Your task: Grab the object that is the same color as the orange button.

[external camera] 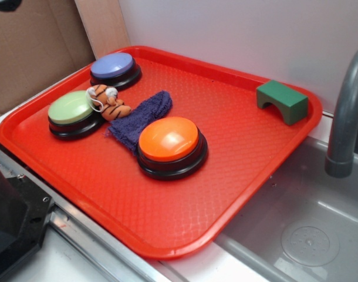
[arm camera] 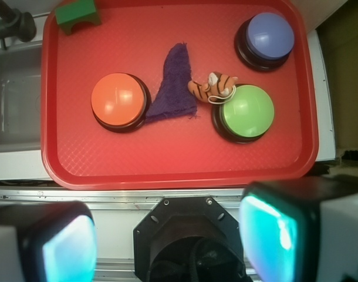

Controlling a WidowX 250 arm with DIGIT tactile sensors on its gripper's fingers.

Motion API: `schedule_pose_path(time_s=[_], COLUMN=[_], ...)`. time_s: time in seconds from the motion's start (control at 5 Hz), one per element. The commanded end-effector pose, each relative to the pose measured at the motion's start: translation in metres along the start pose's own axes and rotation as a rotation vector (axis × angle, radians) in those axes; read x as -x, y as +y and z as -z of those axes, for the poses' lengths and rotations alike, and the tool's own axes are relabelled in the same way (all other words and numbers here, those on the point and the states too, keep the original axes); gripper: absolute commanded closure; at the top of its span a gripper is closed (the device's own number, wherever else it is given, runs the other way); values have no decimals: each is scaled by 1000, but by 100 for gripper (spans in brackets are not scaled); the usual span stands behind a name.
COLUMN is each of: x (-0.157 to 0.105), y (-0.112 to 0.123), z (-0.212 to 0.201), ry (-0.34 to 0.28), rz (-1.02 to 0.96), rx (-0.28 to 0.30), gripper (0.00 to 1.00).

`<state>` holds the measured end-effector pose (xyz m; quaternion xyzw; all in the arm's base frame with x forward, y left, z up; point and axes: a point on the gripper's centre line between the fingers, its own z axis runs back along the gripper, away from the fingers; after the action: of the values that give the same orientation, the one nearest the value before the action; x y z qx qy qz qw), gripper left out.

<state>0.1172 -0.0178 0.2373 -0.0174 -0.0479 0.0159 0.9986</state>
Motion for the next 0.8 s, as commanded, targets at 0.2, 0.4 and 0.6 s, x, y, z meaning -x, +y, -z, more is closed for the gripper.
schedule_pose_path(time_s=[0.2,0.4,0.6], x=[-12,-30,-55], y=[10,21,40], z=[7,18,40], ry=[-5,10,30], rz=[-62,-82,-74], rx=[10,32,50], gripper=[0,0,0])
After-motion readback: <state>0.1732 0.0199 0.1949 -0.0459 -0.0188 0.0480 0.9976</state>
